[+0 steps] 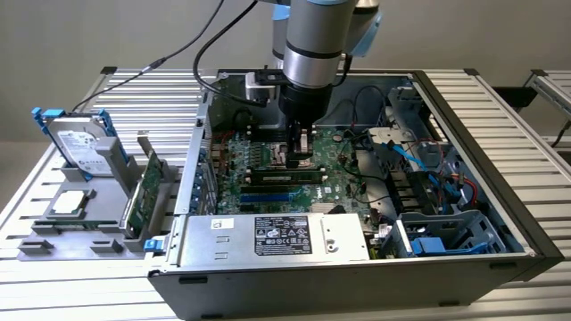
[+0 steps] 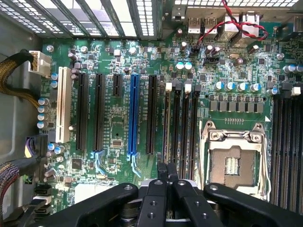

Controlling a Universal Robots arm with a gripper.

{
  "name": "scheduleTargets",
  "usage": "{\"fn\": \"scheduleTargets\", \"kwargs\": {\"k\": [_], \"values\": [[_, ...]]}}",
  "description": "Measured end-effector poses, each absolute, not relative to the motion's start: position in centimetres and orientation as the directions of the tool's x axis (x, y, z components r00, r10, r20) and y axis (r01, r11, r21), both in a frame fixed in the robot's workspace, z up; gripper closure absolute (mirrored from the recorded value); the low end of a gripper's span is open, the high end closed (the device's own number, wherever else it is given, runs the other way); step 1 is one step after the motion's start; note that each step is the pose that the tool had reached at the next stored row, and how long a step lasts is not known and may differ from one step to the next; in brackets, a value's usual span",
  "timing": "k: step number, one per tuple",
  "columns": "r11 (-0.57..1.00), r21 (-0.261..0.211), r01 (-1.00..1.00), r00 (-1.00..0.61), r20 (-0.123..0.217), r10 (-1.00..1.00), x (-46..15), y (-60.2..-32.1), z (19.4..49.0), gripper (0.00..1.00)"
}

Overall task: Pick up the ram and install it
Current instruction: 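Press down the ram until it locks into place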

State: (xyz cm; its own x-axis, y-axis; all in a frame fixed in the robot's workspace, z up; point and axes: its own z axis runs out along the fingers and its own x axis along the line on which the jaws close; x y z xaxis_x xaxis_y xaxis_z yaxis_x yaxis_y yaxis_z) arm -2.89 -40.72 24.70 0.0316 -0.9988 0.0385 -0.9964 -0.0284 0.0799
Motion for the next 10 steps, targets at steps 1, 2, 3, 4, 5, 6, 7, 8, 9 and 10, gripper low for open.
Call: {"fn": "scheduleTargets", "kwargs": {"k": [1, 2, 3, 4, 5, 6, 7, 8, 9, 10], "values": [[-0.028, 0.08, -0.996, 0.032, 0.039, -0.999, -3.0, -40.7, 24.5, 0.89], [-0.028, 0.08, -0.996, 0.032, 0.039, -0.999, -3.0, -40.7, 24.3, 0.89], [-0.028, 0.08, -0.996, 0.032, 0.039, -0.999, -3.1, -40.7, 24.2, 0.89], [-0.028, 0.08, -0.996, 0.032, 0.039, -0.999, -3.1, -40.7, 24.0, 0.89], [-0.029, 0.08, -0.996, 0.032, 0.039, -0.999, -3.1, -40.7, 23.8, 0.89], [-0.029, 0.08, -0.996, 0.032, 0.039, -0.999, -3.1, -40.7, 23.6, 0.89], [-0.028, 0.08, -0.996, 0.032, 0.04, -0.999, -3.1, -40.6, 23.4, 0.89], [-0.028, 0.08, -0.996, 0.032, 0.04, -0.999, -3.1, -40.6, 23.3, 0.89], [-0.028, 0.08, -0.996, 0.032, 0.04, -0.999, -3.1, -40.7, 23.3, 0.89], [-0.028, 0.08, -0.996, 0.032, 0.04, -0.999, -3.1, -40.7, 23.3, 0.89]]}}
